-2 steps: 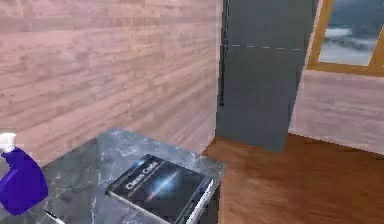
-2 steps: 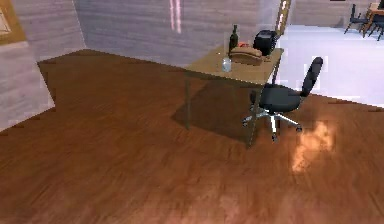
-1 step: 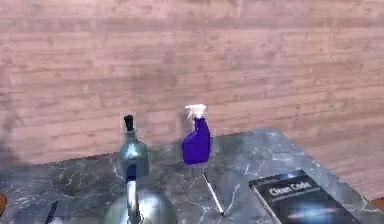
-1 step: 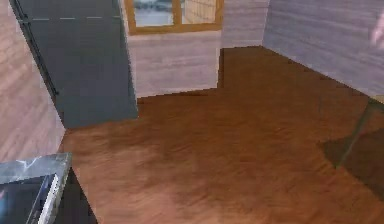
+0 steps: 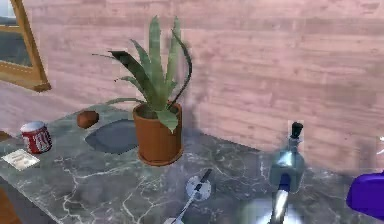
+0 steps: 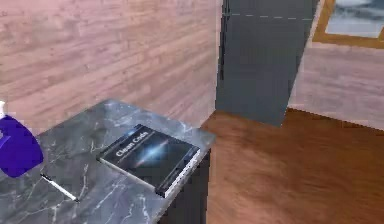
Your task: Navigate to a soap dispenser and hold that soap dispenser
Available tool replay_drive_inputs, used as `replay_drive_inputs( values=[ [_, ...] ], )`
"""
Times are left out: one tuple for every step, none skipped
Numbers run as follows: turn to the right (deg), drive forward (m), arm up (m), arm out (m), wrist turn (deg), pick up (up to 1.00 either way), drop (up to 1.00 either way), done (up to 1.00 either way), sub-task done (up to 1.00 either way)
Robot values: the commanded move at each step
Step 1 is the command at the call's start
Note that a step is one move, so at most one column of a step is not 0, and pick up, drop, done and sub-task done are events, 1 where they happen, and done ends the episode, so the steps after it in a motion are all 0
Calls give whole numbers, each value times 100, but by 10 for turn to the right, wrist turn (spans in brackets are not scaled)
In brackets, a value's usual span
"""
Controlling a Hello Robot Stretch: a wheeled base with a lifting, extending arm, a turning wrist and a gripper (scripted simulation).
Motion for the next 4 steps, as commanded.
replay_drive_inputs(
  values=[
    [-450, 0, 0, 0, 0, 0, 0, 0, 0],
    [-150, 0, 0, 0, 0, 0, 0, 0, 0],
    [0, 0, 50, 0, 0, 0, 0, 0, 0],
    [0, 0, 38, 0, 0, 0, 0, 0, 0]
  ],
)
